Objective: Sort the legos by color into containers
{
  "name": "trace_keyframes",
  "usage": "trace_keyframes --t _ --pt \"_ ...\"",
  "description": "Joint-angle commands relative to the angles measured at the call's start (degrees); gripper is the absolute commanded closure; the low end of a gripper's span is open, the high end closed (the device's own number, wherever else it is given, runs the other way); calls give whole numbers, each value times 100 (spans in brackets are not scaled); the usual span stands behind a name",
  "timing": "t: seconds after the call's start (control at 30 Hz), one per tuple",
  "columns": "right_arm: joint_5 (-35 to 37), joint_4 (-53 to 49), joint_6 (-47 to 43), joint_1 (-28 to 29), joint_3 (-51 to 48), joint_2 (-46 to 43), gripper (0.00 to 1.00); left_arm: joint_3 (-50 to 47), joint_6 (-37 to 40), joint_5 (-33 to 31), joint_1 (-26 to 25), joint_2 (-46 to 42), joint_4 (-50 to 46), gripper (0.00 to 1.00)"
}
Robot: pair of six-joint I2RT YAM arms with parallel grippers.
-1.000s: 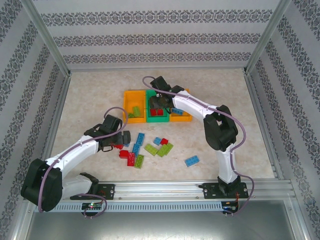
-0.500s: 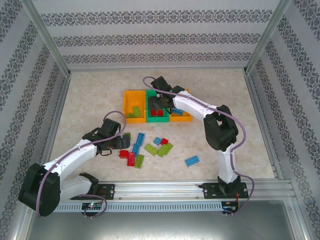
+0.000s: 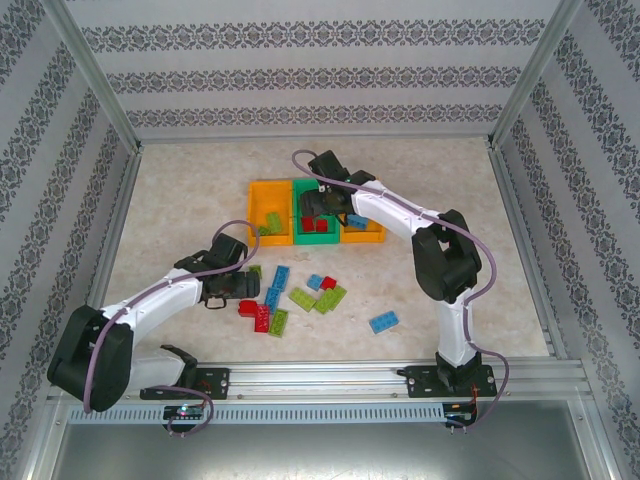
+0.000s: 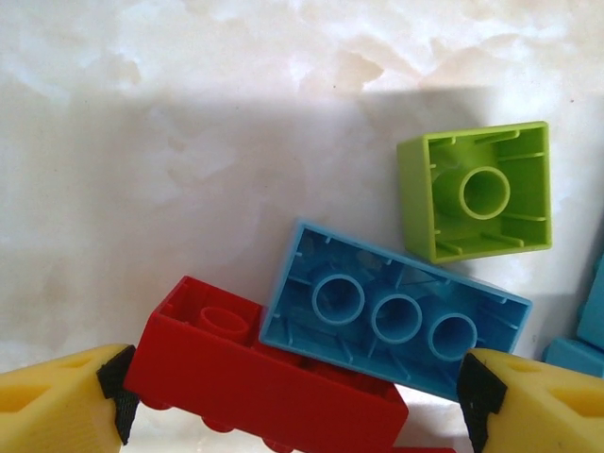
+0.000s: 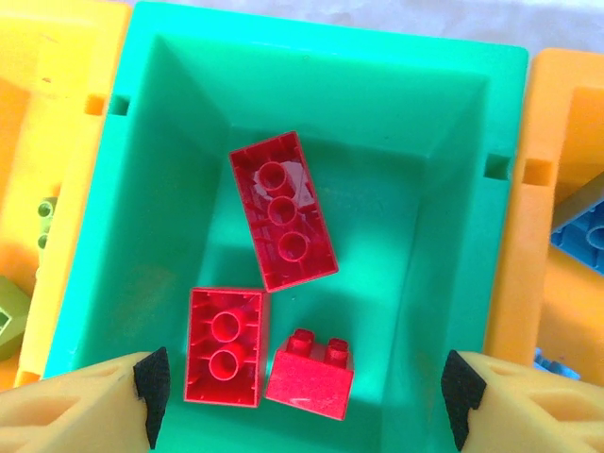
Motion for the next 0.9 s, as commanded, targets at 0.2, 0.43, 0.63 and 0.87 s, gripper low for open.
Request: trace_keyframes --t 0.2,0.43,0.63,0.87 --pt "-40 -4 138 -78 -140 -181 21 161 63 -96 -89 163 -212 16" --pt "-42 -2 149 -95 -188 -185 21 264 94 -87 -92 283 -138 19" --pt "-44 12 152 -104 -212 -194 21 335 67 -96 -88 392 -29 19" --pt "-35 20 145 -129 -271 -229 21 515 38 -156 -95 711 183 18"
